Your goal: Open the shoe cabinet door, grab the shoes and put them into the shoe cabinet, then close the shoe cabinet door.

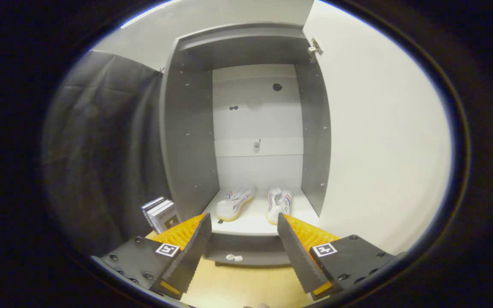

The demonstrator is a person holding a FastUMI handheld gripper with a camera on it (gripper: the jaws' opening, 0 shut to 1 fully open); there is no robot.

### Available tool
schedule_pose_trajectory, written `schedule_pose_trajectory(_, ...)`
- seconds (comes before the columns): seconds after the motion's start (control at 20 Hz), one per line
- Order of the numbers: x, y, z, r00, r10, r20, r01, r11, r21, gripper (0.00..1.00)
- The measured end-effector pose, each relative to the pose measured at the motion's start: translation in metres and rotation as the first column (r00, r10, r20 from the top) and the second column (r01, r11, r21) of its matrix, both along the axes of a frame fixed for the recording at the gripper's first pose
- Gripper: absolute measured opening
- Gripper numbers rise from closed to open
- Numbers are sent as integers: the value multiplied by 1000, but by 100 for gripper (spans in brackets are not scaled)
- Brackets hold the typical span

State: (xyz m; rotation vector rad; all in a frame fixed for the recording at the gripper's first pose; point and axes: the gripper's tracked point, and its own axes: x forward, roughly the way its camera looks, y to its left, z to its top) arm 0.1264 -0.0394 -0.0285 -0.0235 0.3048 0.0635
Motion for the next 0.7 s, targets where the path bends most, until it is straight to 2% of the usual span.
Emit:
schedule_pose_trajectory(0.2,-79,-2,13,1000,13,-15,-12,1000,9,97)
schedule_pose_trajectory(0.35,-125,-8,35,999,-22,36,22,1000,3,97)
schedule_pose_trajectory(0.55,-186,-26,55,991,-114,75,114,993,6,97)
schedule_pose_trajectory(0.7,-221,-69,60,970,-235,68,236,972,-4,97)
